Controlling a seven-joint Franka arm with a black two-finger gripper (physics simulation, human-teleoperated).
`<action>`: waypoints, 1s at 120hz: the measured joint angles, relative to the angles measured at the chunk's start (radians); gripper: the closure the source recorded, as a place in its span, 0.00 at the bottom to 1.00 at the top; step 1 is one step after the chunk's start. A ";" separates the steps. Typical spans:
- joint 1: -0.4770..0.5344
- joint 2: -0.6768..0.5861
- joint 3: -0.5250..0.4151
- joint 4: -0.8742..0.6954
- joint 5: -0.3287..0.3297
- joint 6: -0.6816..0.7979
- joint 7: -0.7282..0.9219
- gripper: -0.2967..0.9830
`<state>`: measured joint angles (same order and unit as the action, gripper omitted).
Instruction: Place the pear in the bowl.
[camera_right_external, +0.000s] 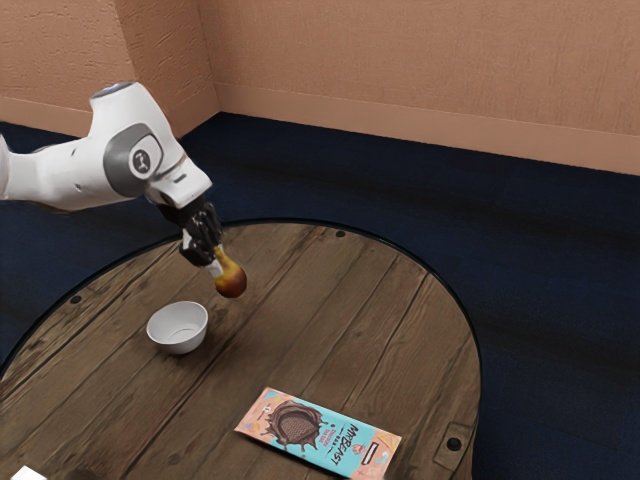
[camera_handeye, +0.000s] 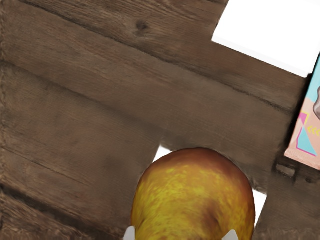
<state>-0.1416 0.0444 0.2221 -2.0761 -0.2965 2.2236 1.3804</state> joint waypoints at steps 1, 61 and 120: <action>0.005 -0.003 0.000 0.000 0.002 -0.003 0.000 0.83; 0.125 0.236 0.077 0.127 0.054 -0.082 0.017 0.85; 0.077 0.209 0.114 0.087 0.081 -0.119 0.030 0.40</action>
<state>-0.0648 0.2535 0.3359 -1.9893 -0.2155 2.1043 1.4104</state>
